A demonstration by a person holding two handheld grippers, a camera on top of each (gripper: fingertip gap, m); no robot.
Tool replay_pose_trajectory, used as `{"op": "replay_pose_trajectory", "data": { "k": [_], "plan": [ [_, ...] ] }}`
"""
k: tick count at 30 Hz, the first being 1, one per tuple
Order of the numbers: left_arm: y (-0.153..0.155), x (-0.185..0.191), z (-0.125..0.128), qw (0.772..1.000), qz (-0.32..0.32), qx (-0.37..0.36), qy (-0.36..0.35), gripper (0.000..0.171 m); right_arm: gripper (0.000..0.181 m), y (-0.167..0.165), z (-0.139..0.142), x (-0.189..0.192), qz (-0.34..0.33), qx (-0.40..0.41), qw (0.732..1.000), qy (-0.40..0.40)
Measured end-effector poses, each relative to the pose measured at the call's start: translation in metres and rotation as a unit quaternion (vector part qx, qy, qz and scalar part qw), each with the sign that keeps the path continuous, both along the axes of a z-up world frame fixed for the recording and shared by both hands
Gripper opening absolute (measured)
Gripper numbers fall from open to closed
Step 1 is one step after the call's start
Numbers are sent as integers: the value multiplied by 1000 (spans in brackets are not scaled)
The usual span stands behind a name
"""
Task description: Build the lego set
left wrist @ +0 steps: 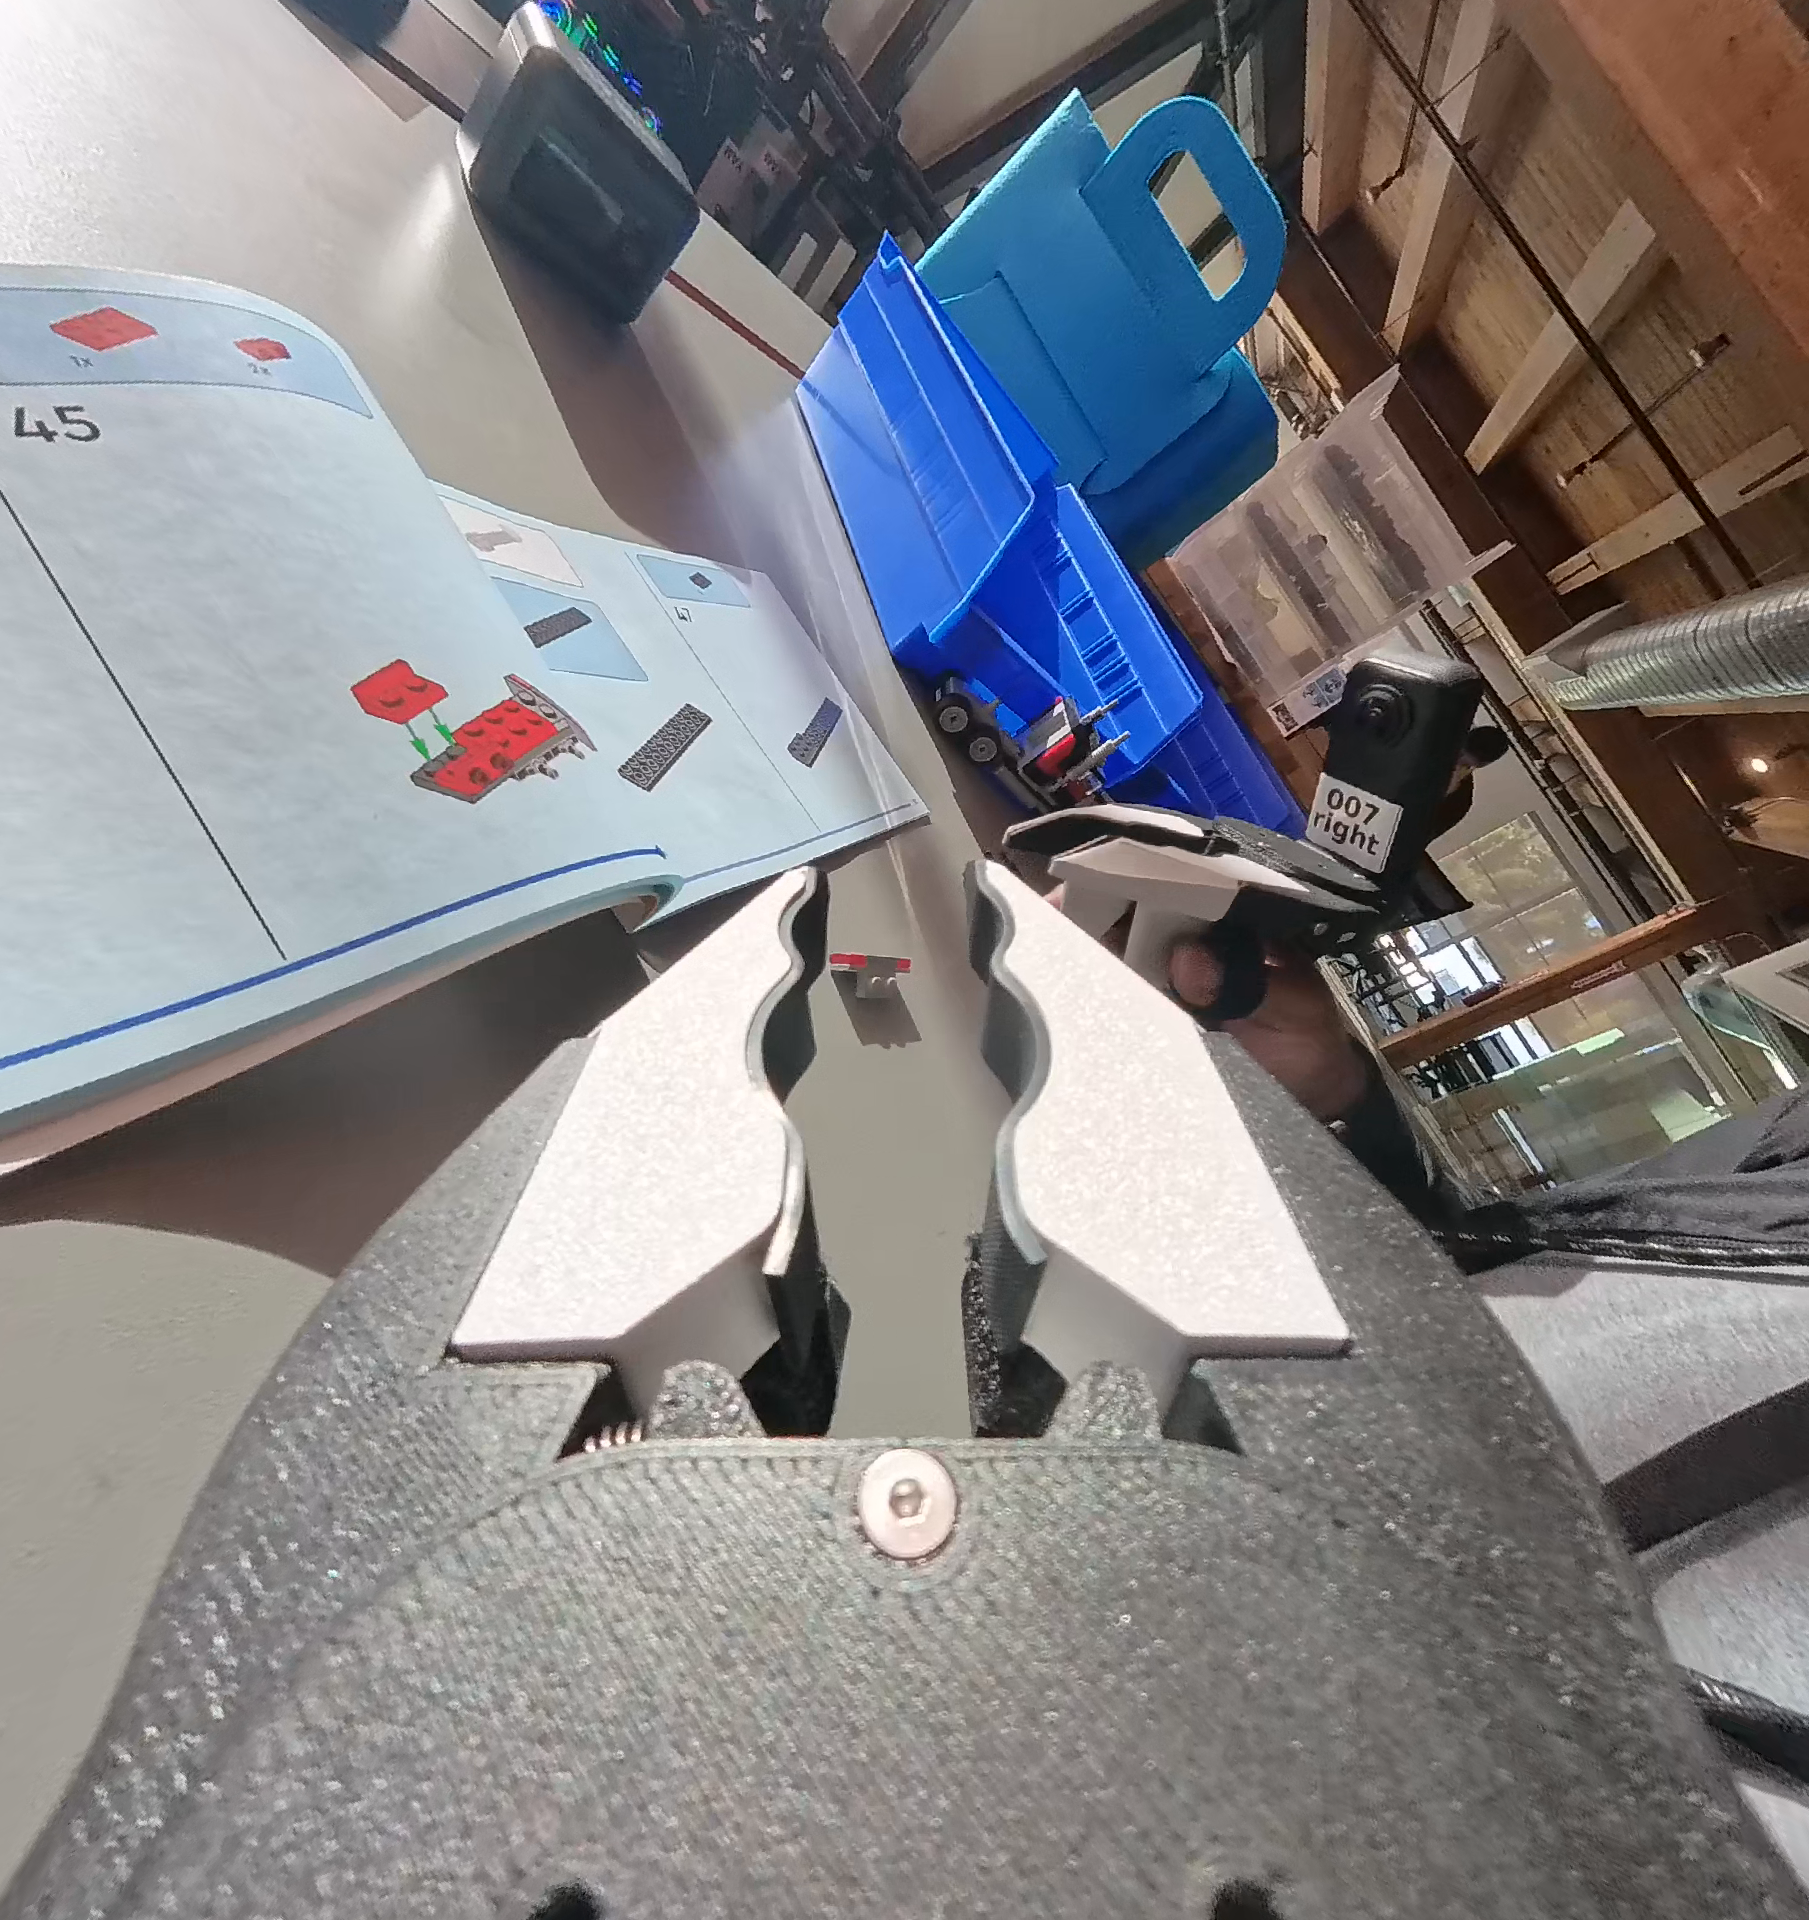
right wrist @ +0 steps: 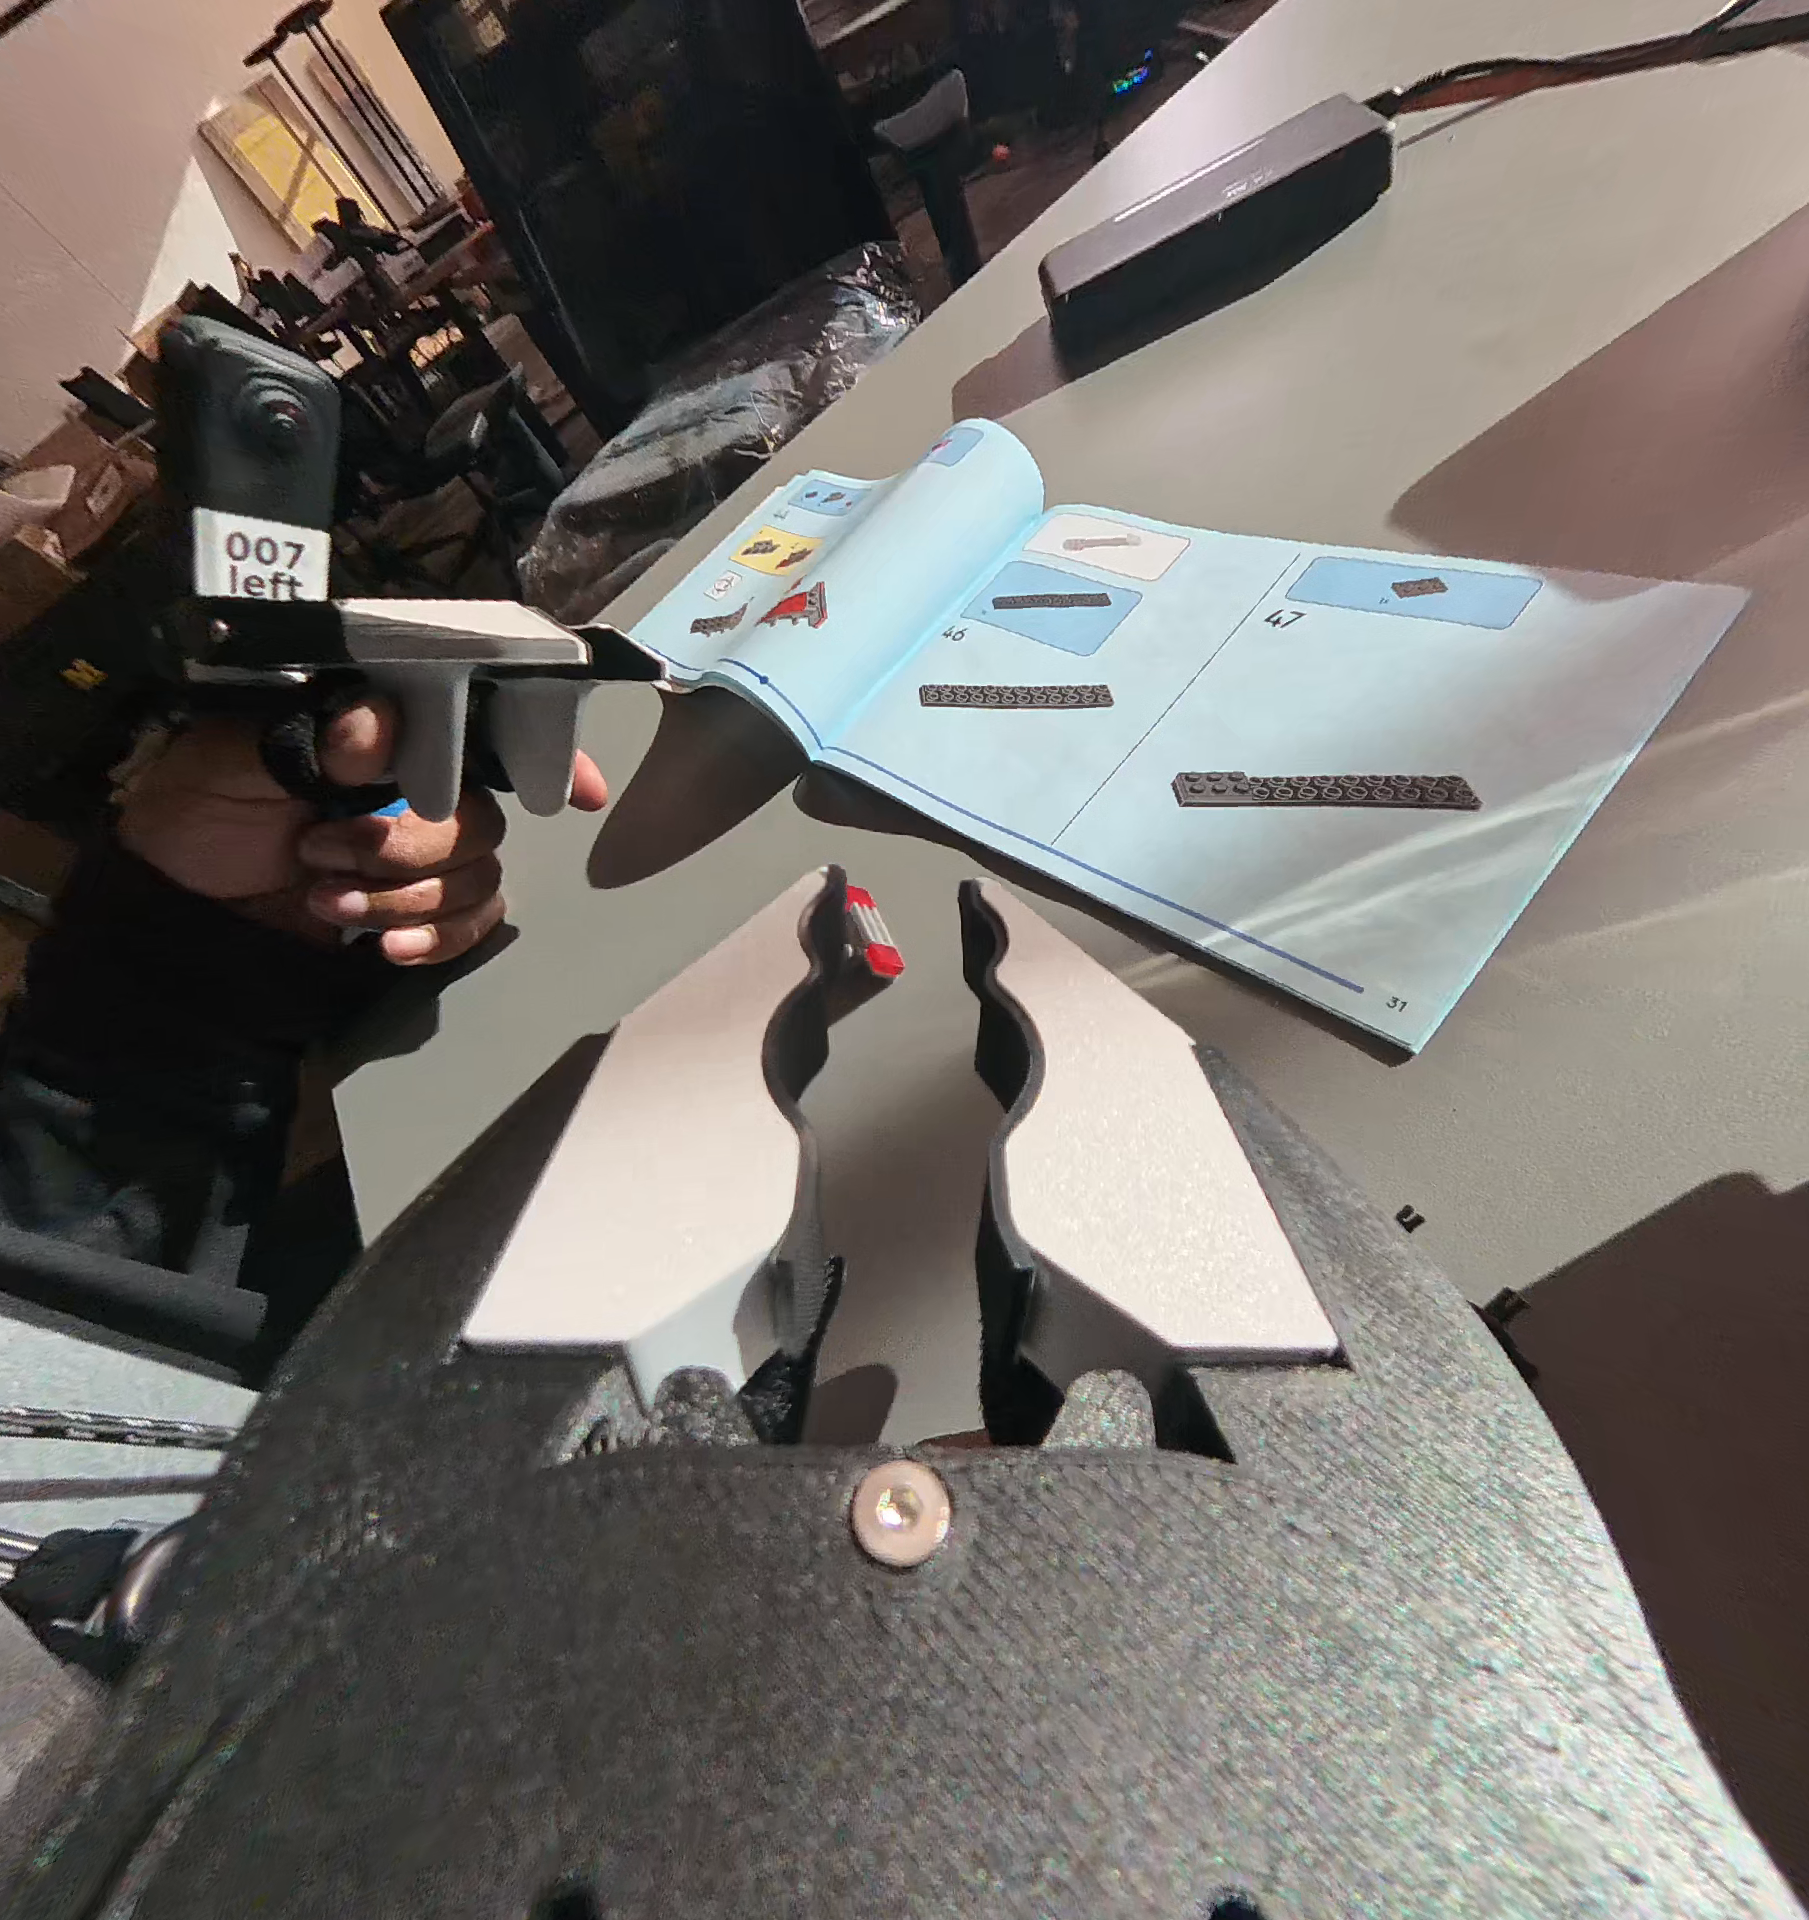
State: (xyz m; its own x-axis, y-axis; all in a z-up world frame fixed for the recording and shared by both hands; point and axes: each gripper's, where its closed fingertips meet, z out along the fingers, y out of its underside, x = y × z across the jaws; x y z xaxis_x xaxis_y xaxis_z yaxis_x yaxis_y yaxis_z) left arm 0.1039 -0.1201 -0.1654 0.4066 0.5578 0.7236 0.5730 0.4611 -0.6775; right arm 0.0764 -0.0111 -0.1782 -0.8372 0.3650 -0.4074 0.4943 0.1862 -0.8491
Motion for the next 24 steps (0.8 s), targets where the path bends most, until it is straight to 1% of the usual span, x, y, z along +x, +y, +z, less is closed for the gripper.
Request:
{"op": "replay_pose_trajectory", "data": {
  "k": [4,12,18,24],
  "plan": [
    [0,-2,-3,1000,1,-6,-8,27,26,5,10,0,3,-43,999,-11],
    [6,-7,-13,999,-11,-41,-26,27,28,19,30,13,36,-111,993,1],
    [4,-8,-12,999,-2,-39,-21,27,28,47,36,17,46,-114,992,32],
    [1,-10,-15,998,9,-46,-30,27,27,80,39,10,36,-135,990,27]
  ]
}}
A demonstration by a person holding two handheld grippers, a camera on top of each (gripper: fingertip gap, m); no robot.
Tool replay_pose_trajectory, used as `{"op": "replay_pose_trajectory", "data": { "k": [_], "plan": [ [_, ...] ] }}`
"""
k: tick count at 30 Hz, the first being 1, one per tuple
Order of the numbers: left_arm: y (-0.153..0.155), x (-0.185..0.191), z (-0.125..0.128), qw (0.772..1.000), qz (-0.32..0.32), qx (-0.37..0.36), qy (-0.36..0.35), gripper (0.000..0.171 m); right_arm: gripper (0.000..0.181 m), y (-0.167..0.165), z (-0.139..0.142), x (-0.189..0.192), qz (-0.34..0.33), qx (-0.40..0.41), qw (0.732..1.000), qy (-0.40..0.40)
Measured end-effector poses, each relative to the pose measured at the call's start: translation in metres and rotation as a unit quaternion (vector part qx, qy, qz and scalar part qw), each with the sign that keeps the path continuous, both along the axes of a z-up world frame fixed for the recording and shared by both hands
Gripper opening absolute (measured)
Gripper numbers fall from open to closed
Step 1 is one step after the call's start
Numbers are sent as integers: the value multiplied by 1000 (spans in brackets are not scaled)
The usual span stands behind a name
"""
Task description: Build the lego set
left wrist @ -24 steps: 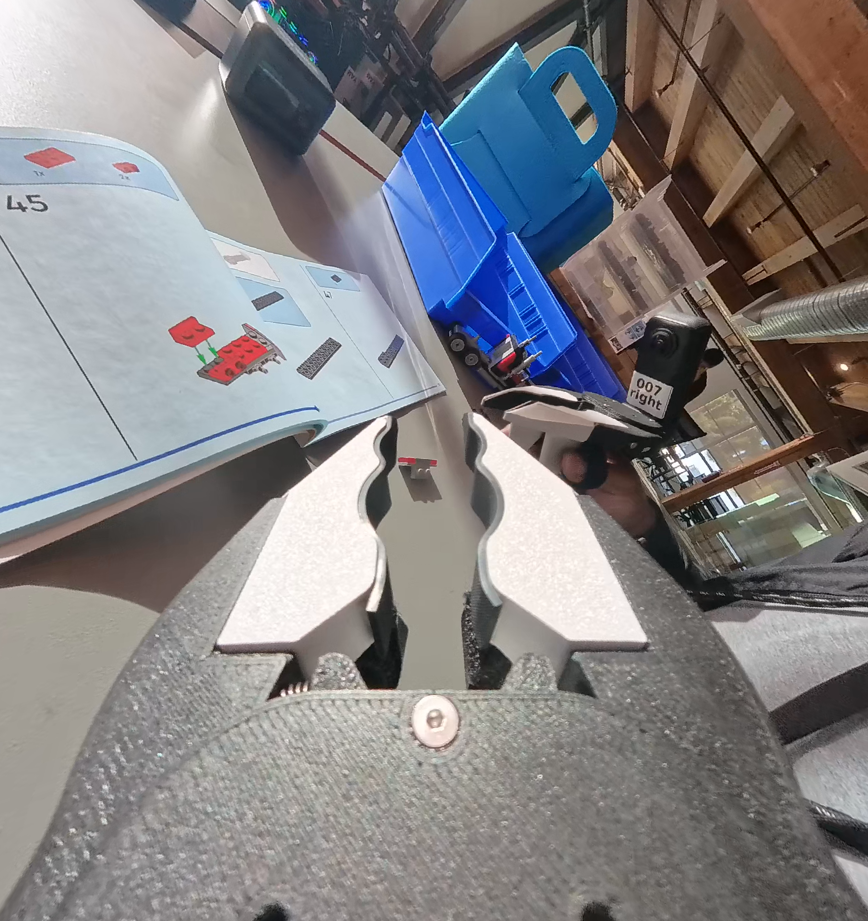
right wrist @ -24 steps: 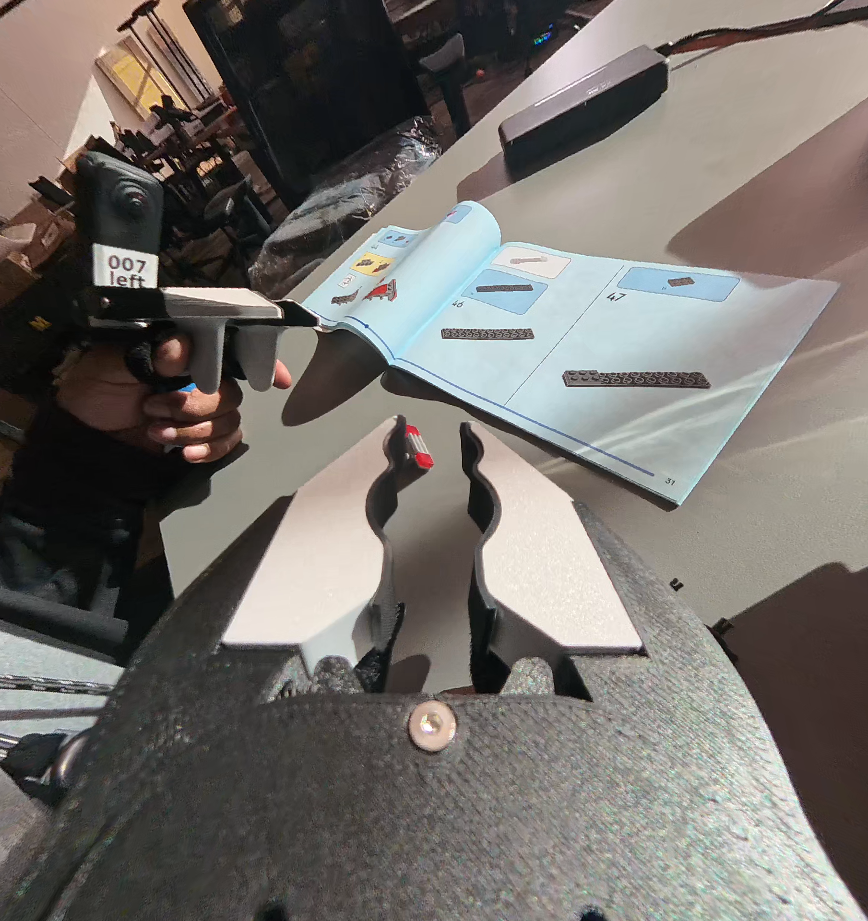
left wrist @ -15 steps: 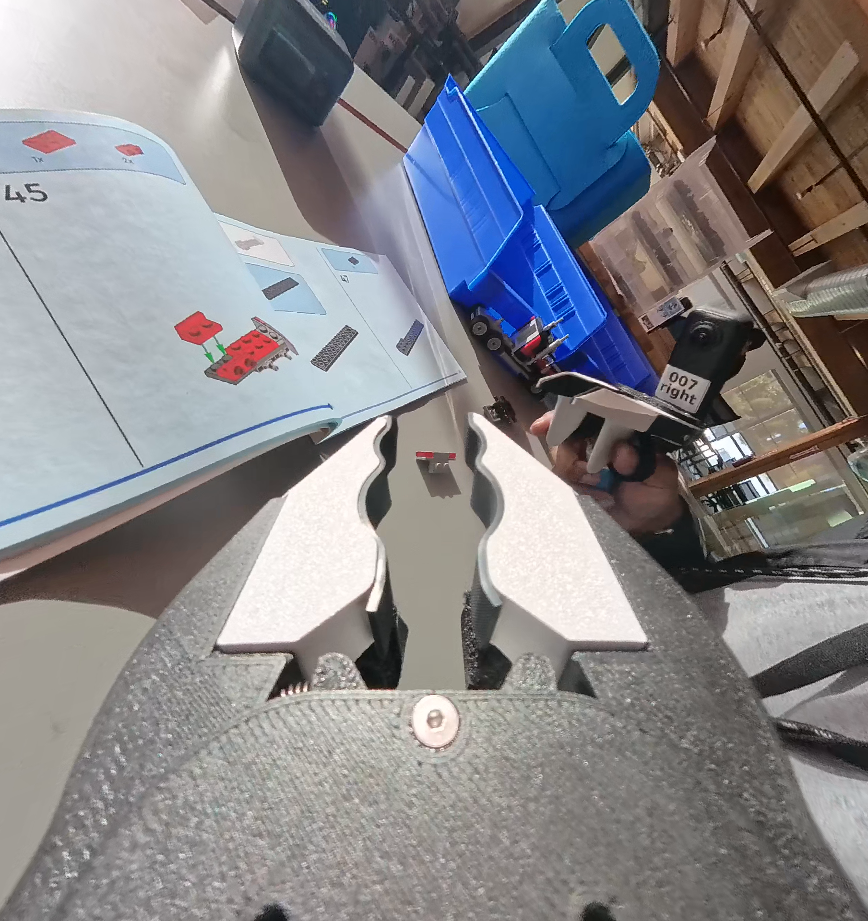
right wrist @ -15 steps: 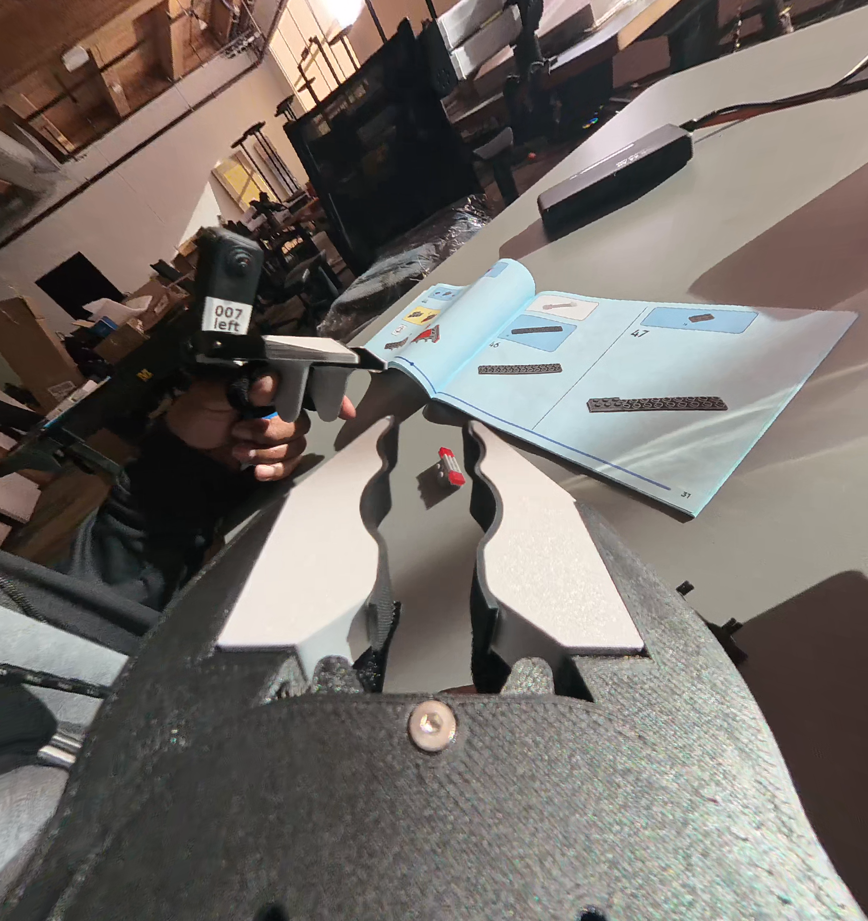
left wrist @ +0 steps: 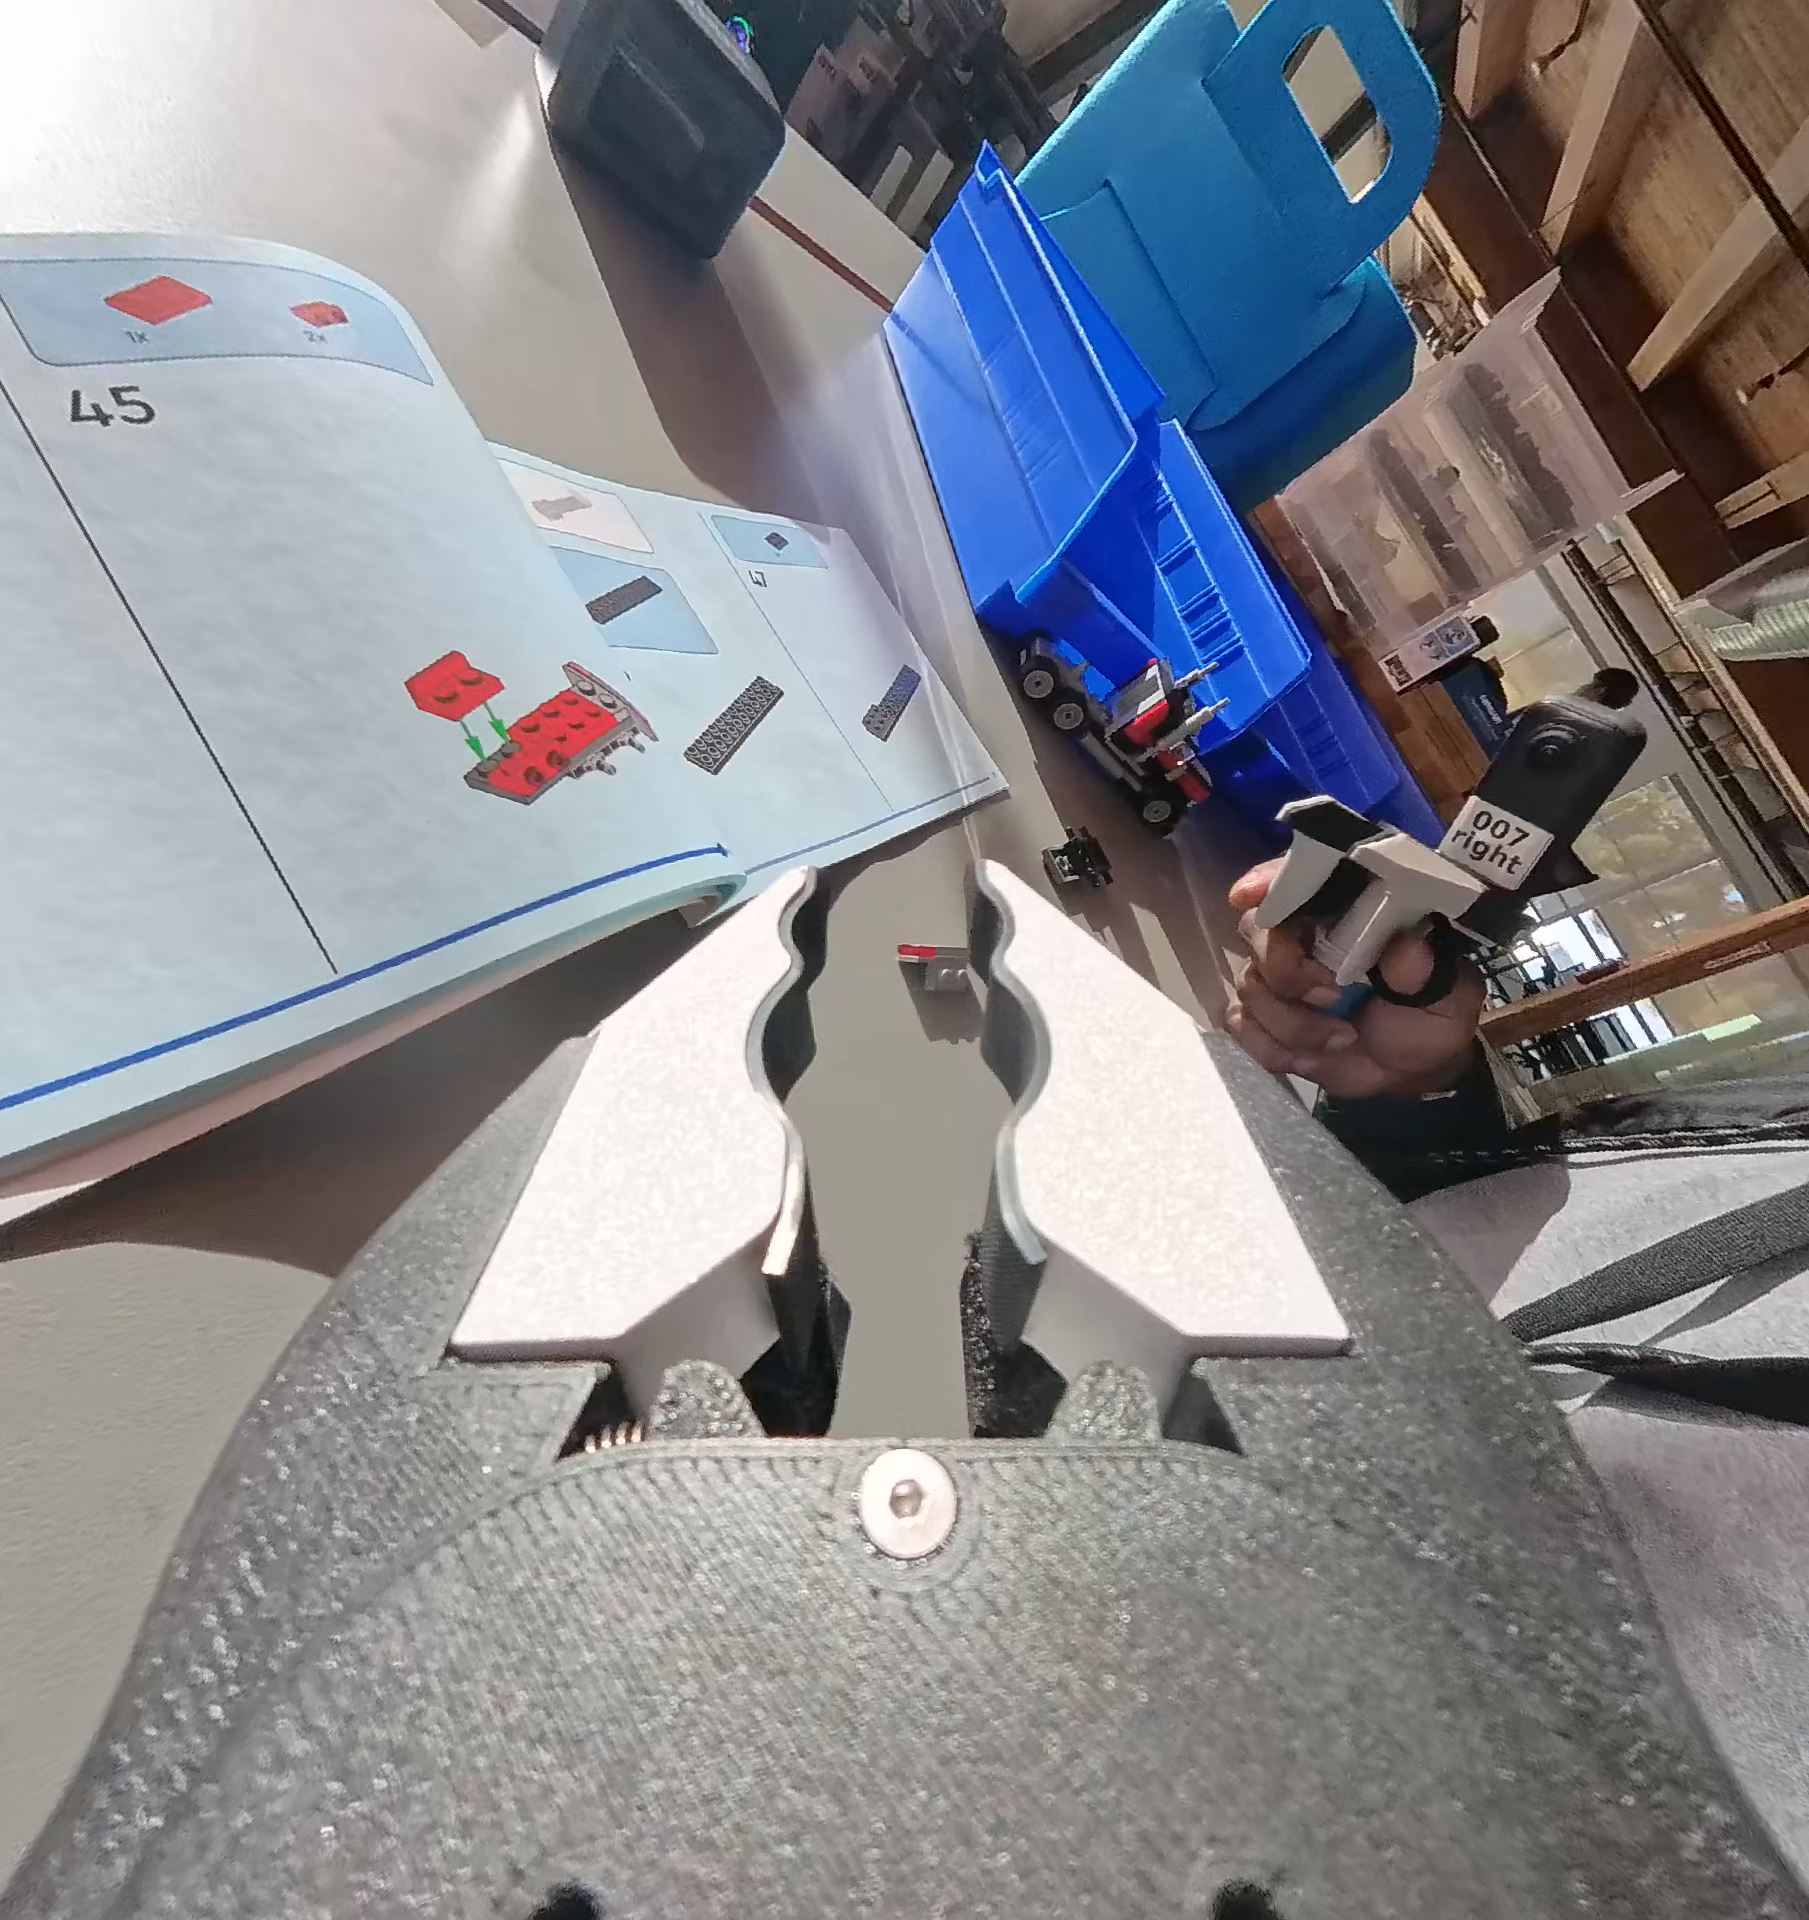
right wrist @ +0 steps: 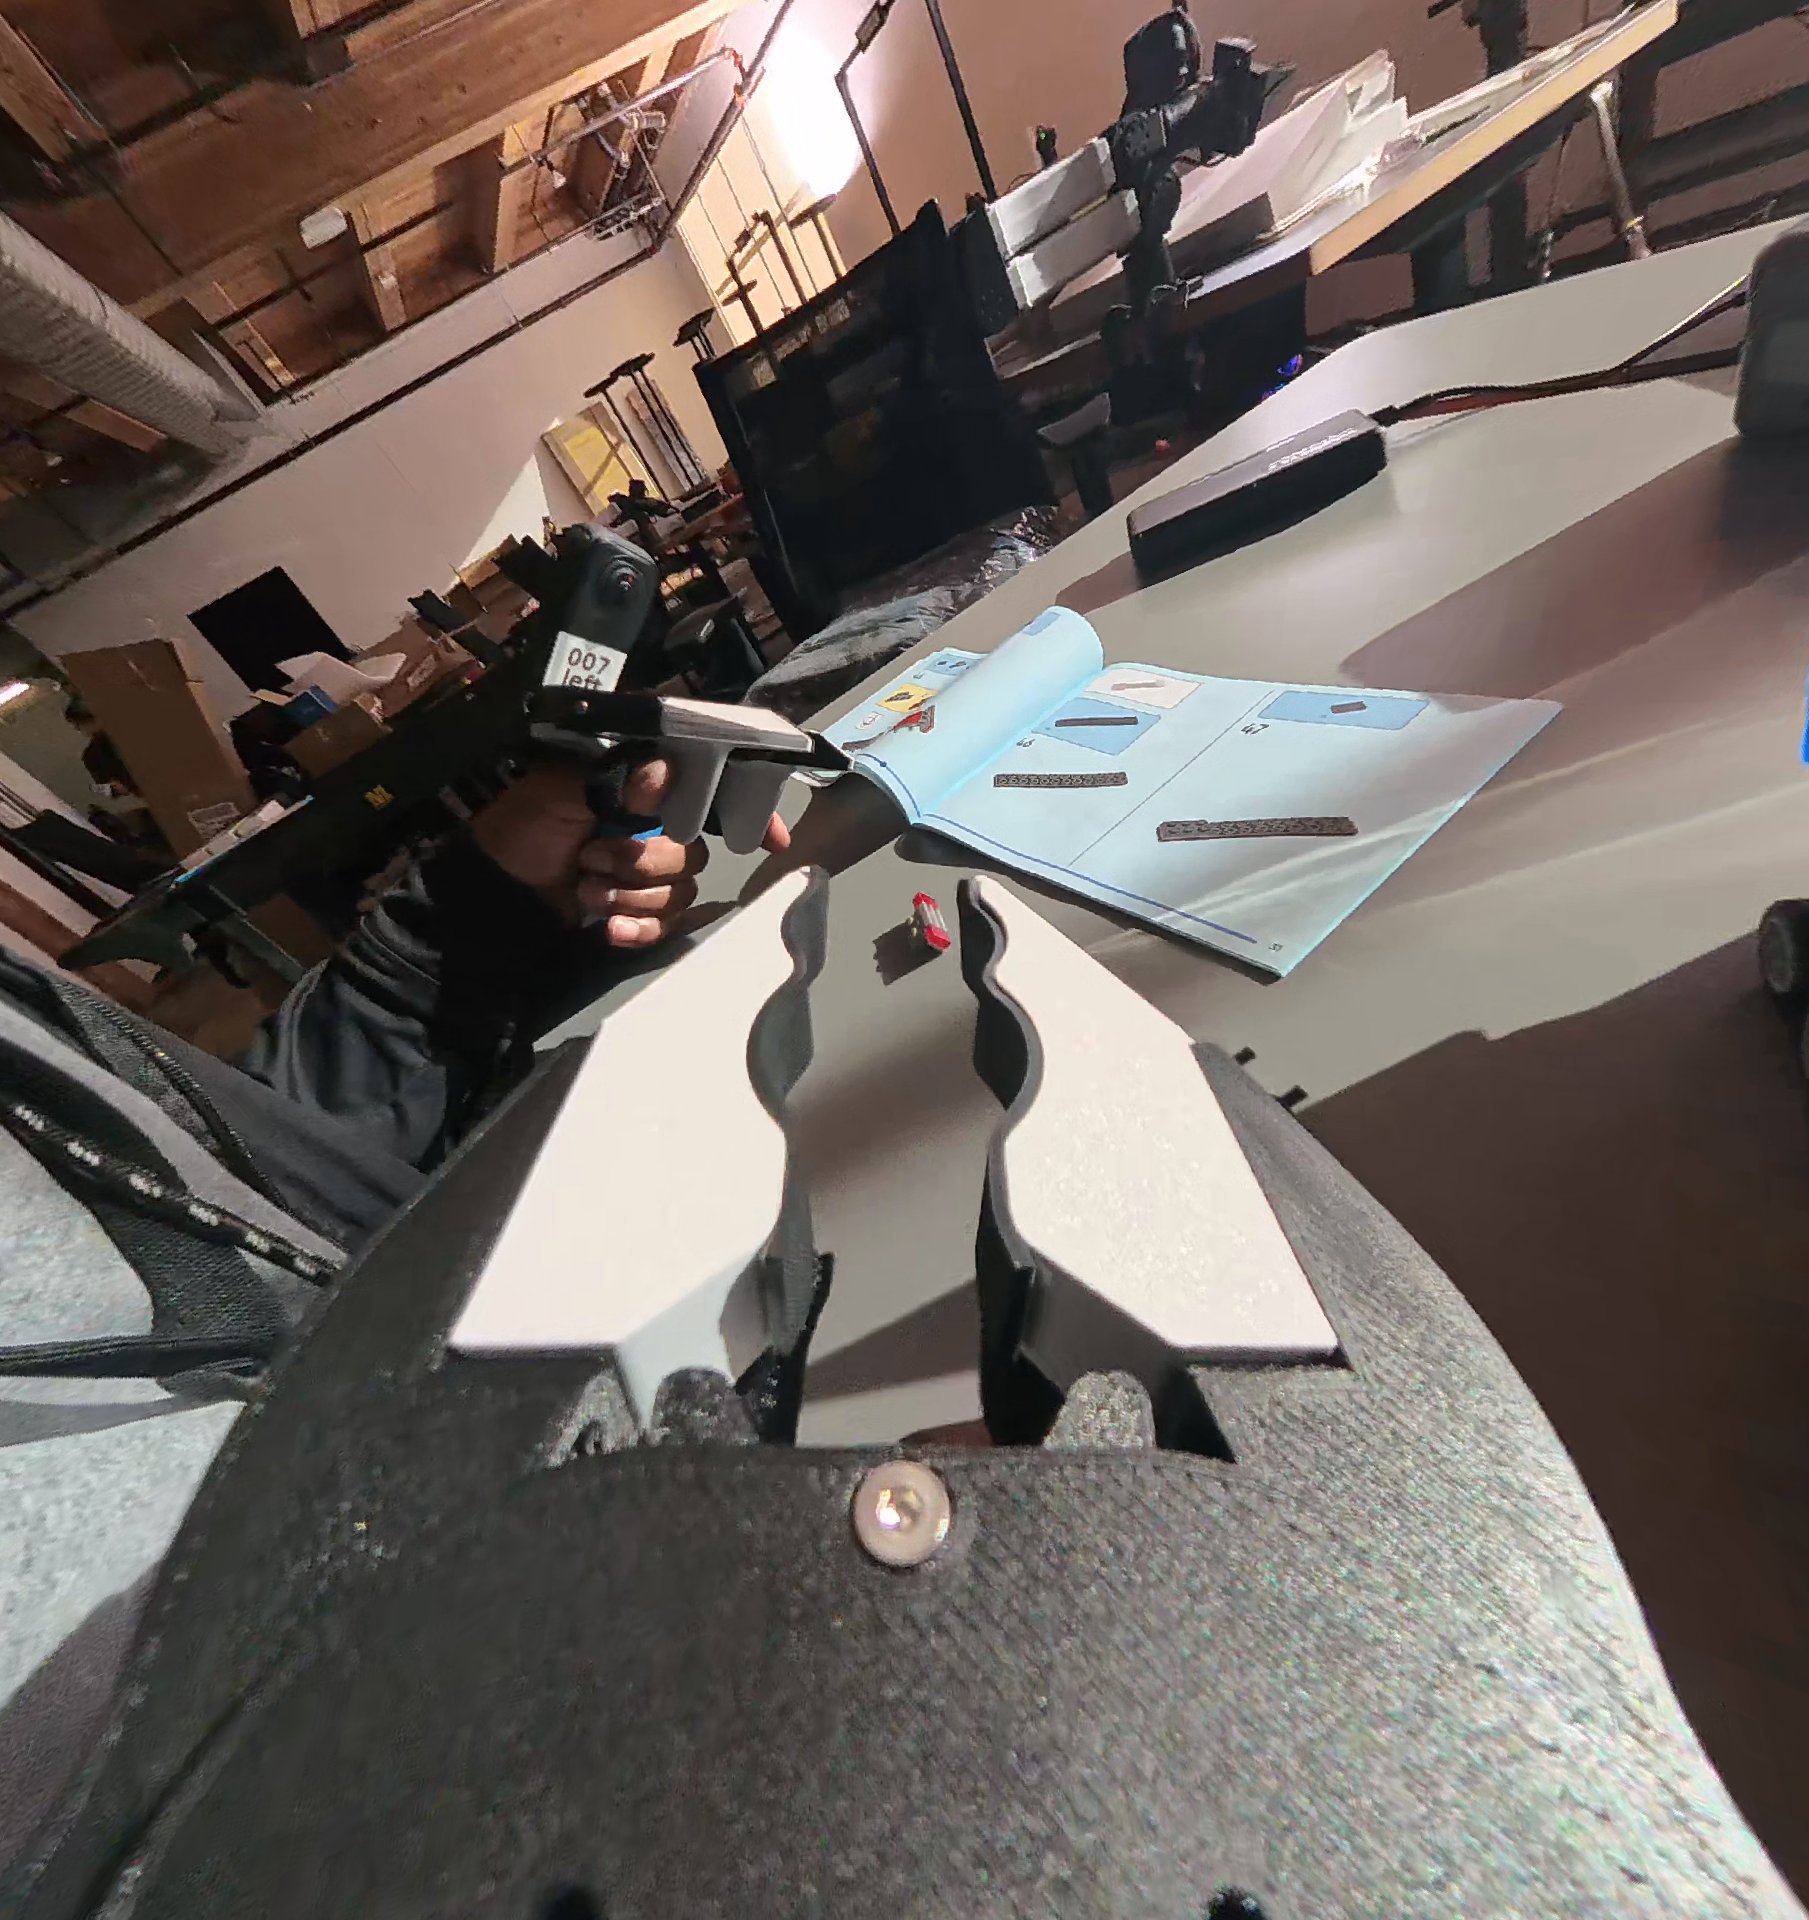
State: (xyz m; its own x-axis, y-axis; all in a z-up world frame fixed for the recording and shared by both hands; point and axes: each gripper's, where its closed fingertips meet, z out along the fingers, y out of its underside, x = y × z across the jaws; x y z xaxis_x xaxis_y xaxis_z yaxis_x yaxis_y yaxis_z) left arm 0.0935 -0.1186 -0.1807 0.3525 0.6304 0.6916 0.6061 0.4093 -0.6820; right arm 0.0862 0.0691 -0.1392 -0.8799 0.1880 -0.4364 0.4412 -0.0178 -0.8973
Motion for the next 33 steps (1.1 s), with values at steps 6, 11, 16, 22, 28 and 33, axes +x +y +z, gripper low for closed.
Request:
{"op": "replay_pose_trajectory", "data": {
  "k": [6,11,16,22,28,33],
  "plan": [
    [-3,-2,-3,1000,14,-5,-9,27,27,35,9,-12,-20,-31,999,16],
    [-5,-4,-6,999,26,-18,-12,27,27,83,16,-36,-63,-51,996,34],
    [-6,-3,-3,998,45,-51,11,27,26,125,22,-55,-93,-81,992,31],
    [-15,-8,-8,993,93,-79,0,27,25,158,29,-70,-99,-131,986,2],
    [-18,-9,-12,992,101,-78,-13,28,25,188,41,-79,-111,-125,986,26],
    [-14,-9,-14,993,85,-76,-20,28,27,225,50,-98,-154,-84,983,56]
  ]
}}
